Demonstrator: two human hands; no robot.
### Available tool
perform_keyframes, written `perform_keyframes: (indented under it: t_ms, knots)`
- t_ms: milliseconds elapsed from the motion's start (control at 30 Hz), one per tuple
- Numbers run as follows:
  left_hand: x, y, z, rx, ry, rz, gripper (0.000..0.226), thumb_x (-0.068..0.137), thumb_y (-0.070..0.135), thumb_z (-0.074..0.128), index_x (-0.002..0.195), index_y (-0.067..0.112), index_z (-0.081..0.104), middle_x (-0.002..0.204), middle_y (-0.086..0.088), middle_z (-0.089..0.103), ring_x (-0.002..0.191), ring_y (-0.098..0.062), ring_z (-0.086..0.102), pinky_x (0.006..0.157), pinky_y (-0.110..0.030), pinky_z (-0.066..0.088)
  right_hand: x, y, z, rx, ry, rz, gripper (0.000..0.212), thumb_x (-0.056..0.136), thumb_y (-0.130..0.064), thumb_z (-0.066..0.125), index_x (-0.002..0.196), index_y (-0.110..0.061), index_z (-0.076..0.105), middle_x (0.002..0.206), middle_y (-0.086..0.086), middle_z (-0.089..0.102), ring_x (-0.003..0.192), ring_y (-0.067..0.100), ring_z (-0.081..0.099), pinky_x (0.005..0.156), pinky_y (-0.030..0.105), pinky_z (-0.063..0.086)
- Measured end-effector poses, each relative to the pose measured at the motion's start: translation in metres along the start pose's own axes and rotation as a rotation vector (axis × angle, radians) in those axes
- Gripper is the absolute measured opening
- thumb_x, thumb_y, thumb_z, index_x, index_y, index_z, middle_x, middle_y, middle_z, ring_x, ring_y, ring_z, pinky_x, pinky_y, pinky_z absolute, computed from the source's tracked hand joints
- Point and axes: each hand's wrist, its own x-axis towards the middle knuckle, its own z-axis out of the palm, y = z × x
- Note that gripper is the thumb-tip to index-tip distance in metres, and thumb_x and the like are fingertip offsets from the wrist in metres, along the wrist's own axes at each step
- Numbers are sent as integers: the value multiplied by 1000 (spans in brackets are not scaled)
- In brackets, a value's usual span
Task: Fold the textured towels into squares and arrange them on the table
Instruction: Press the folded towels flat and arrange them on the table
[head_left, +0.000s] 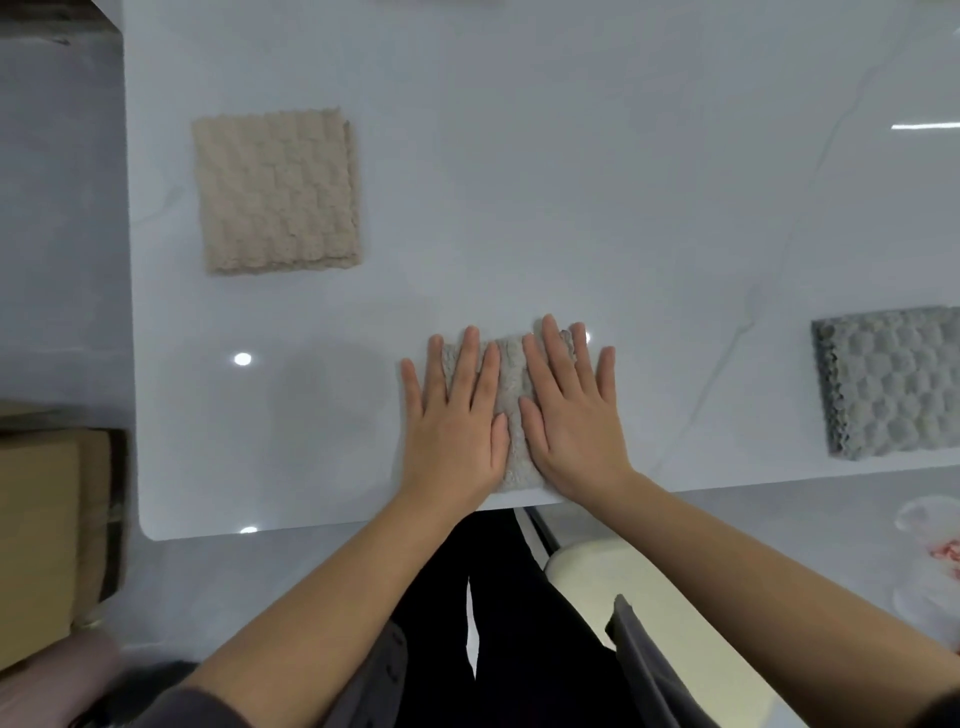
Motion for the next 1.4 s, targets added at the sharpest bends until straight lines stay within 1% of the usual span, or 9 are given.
perform_keyframes:
  t_ms: [200, 400, 633, 900, 967, 1033, 1200, 1300, 1400]
  knots:
    - [13, -20, -14, 36, -18, 84, 60, 94, 39, 27, 148, 14, 32, 159, -11, 18, 147, -35, 11, 114, -64, 8, -9, 14, -13, -20, -34, -96, 59, 101, -43, 20, 154, -16, 18, 162, 8, 6, 149, 33, -1, 116, 56, -2]
    - [18, -23, -9, 33, 11, 216, 62, 96, 36, 30, 152, 15, 17, 161, -10, 10, 148, -30, 6, 115, -60, 13, -12, 22, -10, -51, -42, -117, 59, 102, -44, 15, 153, -15, 22, 161, 12, 11, 148, 36, 5, 114, 61, 7]
    - [3, -4, 1, -12, 29, -15, 64, 95, 39, 25, 153, 16, 11, 161, -13, 5, 145, -44, 6, 115, -62, 5, -10, 11, -3, -32, -3, -39, 59, 99, -38, 24, 152, -13, 20, 161, 13, 11, 148, 38, 5, 114, 63, 6]
    - [9, -14, -4, 24, 4, 61, 63, 94, 42, 26, 152, 17, 18, 161, -9, 12, 146, -41, 8, 114, -64, 4, -12, 20, -11, -13, 18, -115, 59, 100, -42, 24, 153, -17, 21, 161, 11, 10, 148, 36, 3, 115, 61, 3]
    - [21, -30, -14, 10, 16, 90, 63, 95, 41, 25, 153, 18, 17, 161, -7, 8, 147, -37, 2, 115, -62, 1, -16, 28, -24, -24, 36, -218, 59, 100, -43, 25, 153, -17, 23, 161, 11, 11, 148, 34, 4, 116, 59, 1]
    - [39, -41, -28, -21, 10, 156, 62, 97, 41, 20, 154, 18, 13, 162, -4, 4, 148, -28, -4, 116, -59, 0, -19, 30, -32, -69, 36, -459, 56, 101, -38, 32, 151, -14, 28, 160, 12, 18, 148, 33, 11, 117, 58, 6]
    - [82, -37, -43, 86, -48, 536, 58, 100, 40, 16, 154, 20, 10, 161, 2, 6, 149, -17, -3, 119, -50, 1, -18, 17, -20, -120, -47, -1048, 47, 103, -21, 38, 148, -11, 36, 157, 9, 29, 147, 28, 20, 118, 50, 20]
    - [96, -32, -37, 166, -72, 713, 55, 101, 40, 16, 154, 23, 9, 161, 4, 6, 149, -17, -3, 119, -48, -2, -8, 15, -8, -77, -96, -1169, 42, 103, -10, 33, 145, -7, 42, 153, 9, 36, 145, 27, 25, 118, 48, 22]
    - [103, -30, -29, 208, -81, 754, 55, 102, 40, 14, 154, 24, 10, 162, 3, 7, 149, -19, -2, 119, -51, 1, 2, 20, 0, -77, -140, -1230, 43, 102, -8, 35, 144, -3, 41, 152, 11, 38, 144, 28, 27, 118, 48, 21]
